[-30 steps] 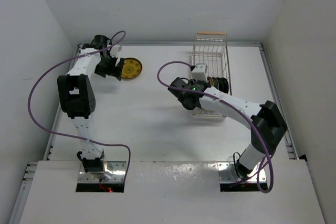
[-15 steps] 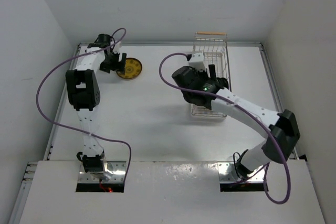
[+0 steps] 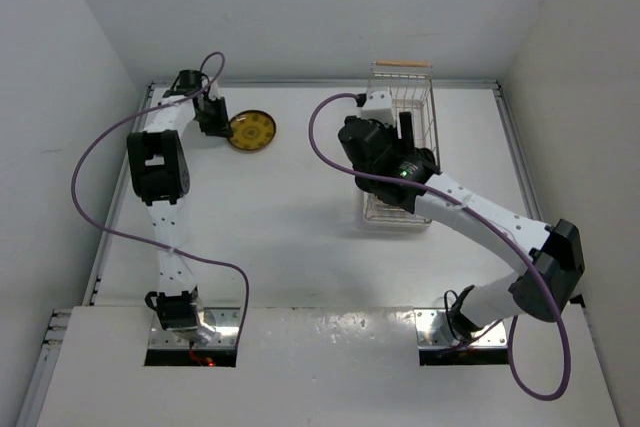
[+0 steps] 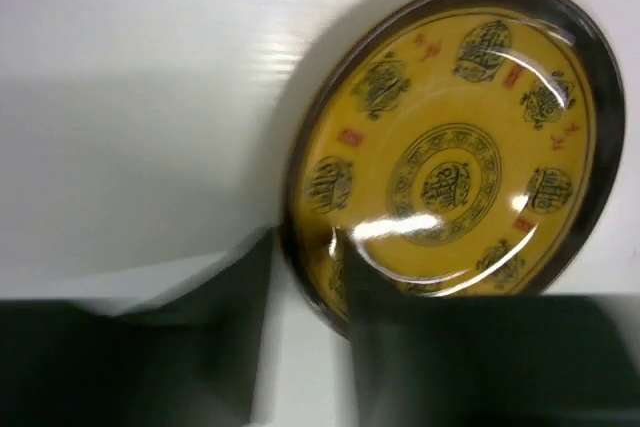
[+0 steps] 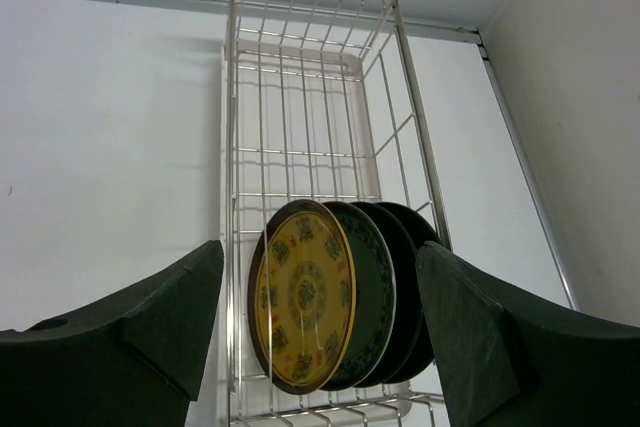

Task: Load the plates into the dish rack

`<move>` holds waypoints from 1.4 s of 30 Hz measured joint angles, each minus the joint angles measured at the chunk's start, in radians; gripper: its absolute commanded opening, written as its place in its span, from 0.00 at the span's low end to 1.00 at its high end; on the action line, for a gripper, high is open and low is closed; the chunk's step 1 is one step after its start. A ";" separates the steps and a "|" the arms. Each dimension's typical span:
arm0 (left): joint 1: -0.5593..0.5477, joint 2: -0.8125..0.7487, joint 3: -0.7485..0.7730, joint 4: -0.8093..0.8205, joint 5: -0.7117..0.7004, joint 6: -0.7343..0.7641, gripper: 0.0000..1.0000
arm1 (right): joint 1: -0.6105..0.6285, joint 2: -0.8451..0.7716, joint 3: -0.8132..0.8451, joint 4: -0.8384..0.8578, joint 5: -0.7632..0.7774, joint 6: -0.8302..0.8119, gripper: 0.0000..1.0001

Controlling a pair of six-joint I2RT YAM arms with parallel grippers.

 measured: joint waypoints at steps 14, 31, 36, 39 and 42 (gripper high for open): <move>0.016 -0.040 -0.050 -0.049 0.499 0.052 0.00 | -0.121 0.059 0.023 0.027 -0.620 -0.011 0.81; -0.153 -0.438 -0.205 -0.166 0.884 0.387 0.00 | -0.298 0.257 0.021 0.346 -1.311 0.238 0.37; -0.155 -0.393 -0.205 -0.178 0.848 0.404 0.30 | -0.298 0.317 0.021 0.399 -1.372 0.320 0.00; -0.154 -0.374 -0.165 -0.191 0.763 0.365 0.69 | -0.290 0.315 0.020 0.396 -1.334 0.340 0.00; -0.157 -0.359 -0.108 -0.194 0.588 0.301 0.84 | -0.276 0.278 -0.002 0.368 -1.215 0.338 0.00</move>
